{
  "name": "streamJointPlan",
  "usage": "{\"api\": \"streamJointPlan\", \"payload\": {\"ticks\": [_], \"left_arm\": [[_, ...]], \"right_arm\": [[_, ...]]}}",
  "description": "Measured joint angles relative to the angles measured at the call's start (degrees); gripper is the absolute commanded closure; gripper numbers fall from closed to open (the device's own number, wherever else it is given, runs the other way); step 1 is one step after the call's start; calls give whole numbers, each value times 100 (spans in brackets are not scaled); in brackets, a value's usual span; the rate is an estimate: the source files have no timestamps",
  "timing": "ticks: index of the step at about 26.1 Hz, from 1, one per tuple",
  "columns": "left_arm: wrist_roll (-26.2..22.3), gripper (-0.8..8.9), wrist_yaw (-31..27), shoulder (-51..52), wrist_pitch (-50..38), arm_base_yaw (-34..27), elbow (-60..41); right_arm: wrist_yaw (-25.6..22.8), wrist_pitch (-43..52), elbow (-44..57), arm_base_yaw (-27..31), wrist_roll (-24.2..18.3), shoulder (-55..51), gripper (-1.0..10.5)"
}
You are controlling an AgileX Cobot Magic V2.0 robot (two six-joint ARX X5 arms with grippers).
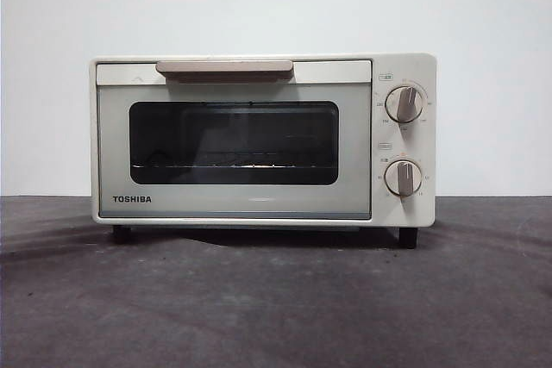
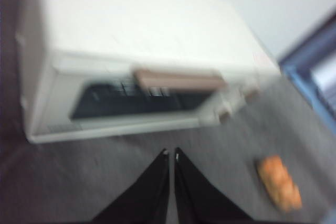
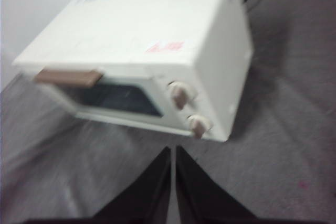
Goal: The left arm flap open the oven, the right arm pick bread and place it into oven, the left arm flap close the oven
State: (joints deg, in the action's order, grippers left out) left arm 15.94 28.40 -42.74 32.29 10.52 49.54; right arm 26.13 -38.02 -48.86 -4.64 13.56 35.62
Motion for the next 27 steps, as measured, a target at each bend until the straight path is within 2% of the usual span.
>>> {"api": "streamJointPlan", "payload": {"ticks": [6,11,27], "left_arm": [[-850,796,9,-214,542,564,205],[-1099,793,26,-214,540,791,229],[-1196,784,26,-214,542,804,238]], "right_arm": [[393,-466,-365,-304,-730,326,935],[389,-791,-365,-492,-1161,341,933],[328,-922,-365,-496,-1311,350,932]]}}
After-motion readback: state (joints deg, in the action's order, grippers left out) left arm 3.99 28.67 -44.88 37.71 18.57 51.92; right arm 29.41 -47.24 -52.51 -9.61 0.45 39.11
